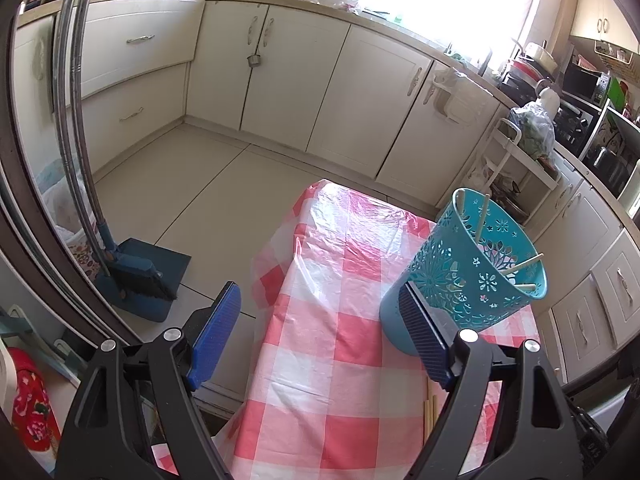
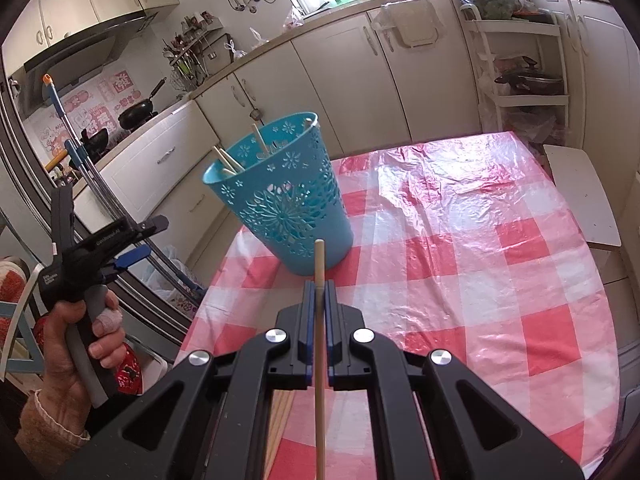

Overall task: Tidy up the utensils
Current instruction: 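Lift the right tool's chopstick over the basket and open to drop it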

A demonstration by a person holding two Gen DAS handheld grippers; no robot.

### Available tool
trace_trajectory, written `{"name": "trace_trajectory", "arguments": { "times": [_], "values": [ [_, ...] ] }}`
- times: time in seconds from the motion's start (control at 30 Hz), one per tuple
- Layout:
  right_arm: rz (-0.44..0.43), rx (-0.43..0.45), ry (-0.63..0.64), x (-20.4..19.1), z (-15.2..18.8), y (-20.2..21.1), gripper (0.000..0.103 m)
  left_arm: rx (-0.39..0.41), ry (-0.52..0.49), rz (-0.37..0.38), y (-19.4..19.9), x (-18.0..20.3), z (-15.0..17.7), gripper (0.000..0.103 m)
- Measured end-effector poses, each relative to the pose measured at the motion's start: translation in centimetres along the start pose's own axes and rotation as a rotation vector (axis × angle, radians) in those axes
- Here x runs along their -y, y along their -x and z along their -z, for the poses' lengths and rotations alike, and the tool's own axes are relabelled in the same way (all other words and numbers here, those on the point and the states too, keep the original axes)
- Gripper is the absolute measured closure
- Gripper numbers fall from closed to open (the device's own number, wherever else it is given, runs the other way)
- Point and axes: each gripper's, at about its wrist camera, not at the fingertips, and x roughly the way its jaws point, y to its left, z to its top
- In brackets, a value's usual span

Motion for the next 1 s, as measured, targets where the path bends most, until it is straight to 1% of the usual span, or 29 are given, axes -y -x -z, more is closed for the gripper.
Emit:
{"name": "trace_trajectory", "arguments": {
  "times": [0.17,0.33,0.47,0.63,0.73,0.8,0.87,0.9,0.97,1.0],
  "values": [
    [-0.058,0.039,-0.026,-1.0,-1.6,1.4,0.098,-0.003,0.015,0.006,0.1,-0.3,0.0,0.026],
    [-0.123,0.101,-0.022,-2.8,-4.3,2.7,0.098,0.003,0.024,0.010,0.4,-0.6,-0.1,0.026],
    [-0.173,0.133,-0.036,-3.8,-6.4,2.5,0.098,0.002,0.026,0.011,0.4,-0.7,-0.1,0.026],
    [-0.195,0.192,-0.029,-5.2,-9.3,1.7,0.098,0.000,0.023,0.012,0.3,-0.6,0.0,0.026],
    [-0.185,0.263,-0.019,-6.2,-11.8,1.0,0.098,0.000,0.019,0.016,0.4,-0.5,0.0,0.026],
    [-0.158,0.322,-0.015,-6.9,-13.7,0.1,0.098,-0.001,0.013,0.016,0.3,-0.3,0.0,0.026],
    [-0.116,0.385,-0.005,-7.6,-15.3,-0.7,0.098,-0.004,0.012,0.018,0.2,-0.3,0.0,0.026],
    [-0.081,0.426,0.004,-8.1,-16.1,-1.4,0.098,-0.004,0.013,0.018,0.2,-0.3,0.0,0.026],
    [-0.025,0.474,0.015,-8.6,-16.9,-2.6,0.098,-0.005,0.017,0.022,0.1,-0.2,0.0,0.026],
    [0.021,0.501,0.029,-9.0,-17.1,-3.4,0.098,-0.006,0.018,0.026,0.1,-0.2,0.0,0.026]
  ]
}}
